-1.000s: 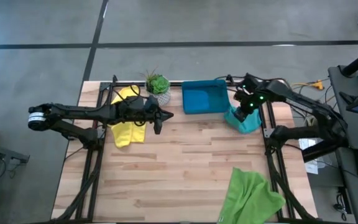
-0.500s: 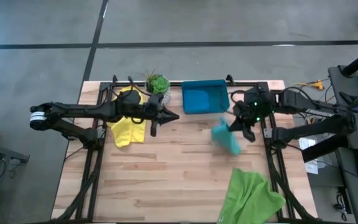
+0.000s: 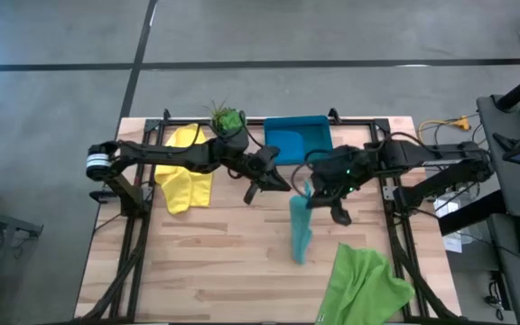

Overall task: Fold microfiber towels
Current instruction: Fold the light blue microfiber towel on top of the dark blue microfiber towel into the dark blue bin

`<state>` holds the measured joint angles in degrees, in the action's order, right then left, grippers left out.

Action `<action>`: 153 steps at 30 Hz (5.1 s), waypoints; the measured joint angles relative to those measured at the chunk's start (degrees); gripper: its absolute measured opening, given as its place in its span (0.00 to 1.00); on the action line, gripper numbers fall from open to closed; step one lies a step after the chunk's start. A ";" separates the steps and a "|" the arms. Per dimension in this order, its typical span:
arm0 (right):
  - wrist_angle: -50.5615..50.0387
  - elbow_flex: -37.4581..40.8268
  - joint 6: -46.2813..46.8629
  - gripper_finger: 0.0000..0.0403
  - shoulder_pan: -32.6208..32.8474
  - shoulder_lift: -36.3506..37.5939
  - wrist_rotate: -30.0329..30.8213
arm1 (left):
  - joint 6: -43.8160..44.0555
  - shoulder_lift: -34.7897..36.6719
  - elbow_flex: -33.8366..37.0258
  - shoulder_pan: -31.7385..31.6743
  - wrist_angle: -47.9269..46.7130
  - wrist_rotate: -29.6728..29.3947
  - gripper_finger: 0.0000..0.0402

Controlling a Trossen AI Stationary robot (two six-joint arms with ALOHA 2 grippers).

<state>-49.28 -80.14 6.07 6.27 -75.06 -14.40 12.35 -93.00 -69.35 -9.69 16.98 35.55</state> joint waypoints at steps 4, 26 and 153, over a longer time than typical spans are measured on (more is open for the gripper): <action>-0.32 -5.19 -1.75 0.02 3.74 -4.08 -0.04 | -6.39 -0.73 0.14 -0.14 -1.88 -0.07 0.00; -13.16 -25.82 -3.31 0.02 8.23 -15.26 0.95 | -3.77 -5.80 -5.19 0.51 0.58 17.18 0.00; 45.85 23.68 48.70 0.02 19.30 -11.36 30.79 | -14.13 -4.34 7.02 -0.84 -47.56 -29.00 0.49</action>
<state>-3.43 -56.46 54.77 25.57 -86.42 16.39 -1.78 -97.34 -62.33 -10.52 -30.59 6.55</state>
